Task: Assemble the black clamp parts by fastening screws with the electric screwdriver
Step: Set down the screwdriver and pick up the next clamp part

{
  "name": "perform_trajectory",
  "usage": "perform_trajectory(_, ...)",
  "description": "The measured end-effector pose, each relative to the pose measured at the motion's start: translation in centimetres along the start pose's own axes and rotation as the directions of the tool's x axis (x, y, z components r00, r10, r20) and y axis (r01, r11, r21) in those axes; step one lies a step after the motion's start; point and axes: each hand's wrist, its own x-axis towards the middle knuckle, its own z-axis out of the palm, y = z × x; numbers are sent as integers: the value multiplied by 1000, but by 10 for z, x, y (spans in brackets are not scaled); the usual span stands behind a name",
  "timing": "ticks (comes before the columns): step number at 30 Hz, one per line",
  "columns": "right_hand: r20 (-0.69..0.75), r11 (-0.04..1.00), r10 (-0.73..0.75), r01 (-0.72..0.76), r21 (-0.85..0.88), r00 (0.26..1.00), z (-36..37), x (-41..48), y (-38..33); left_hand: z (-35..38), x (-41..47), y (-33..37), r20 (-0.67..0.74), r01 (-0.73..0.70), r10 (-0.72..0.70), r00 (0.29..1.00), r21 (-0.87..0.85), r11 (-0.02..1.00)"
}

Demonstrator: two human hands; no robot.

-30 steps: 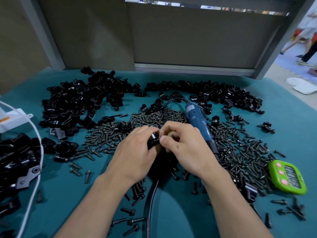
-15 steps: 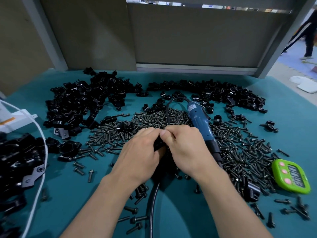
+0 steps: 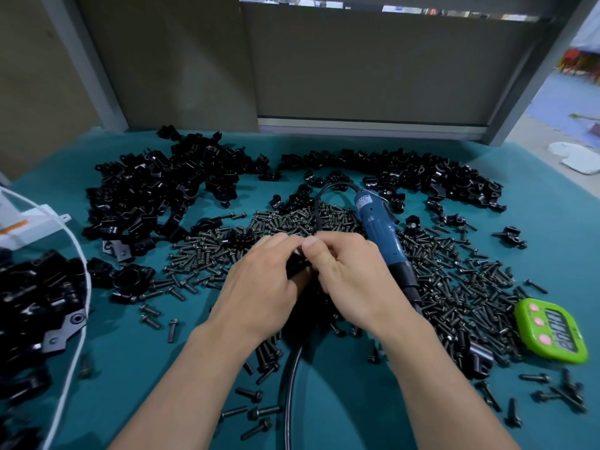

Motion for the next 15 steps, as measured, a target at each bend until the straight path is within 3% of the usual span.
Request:
perform_trajectory(3,56,999,-23,26,-36,998,-5,0,2,1,-1,0,7,-4,4,1000,13,1000)
perform_trajectory(6,-31,994,44,-47,-94,999,0,0,-1,1,-2,3,7,-13,13,1000,-1,1000)
perform_trajectory(9,-79,996,91,-92,-9,993,0,-1,-1,-2,-1,6,-65,-9,10,998,14,1000)
perform_trajectory(12,37,992,127,-127,-8,991,2,-3,-7,-3,1,8,-140,35,-29,990,41,999)
perform_trajectory(15,13,986,161,-161,50,987,6,1,-8,-3,-1,13,-69,39,-43,997,-59,997)
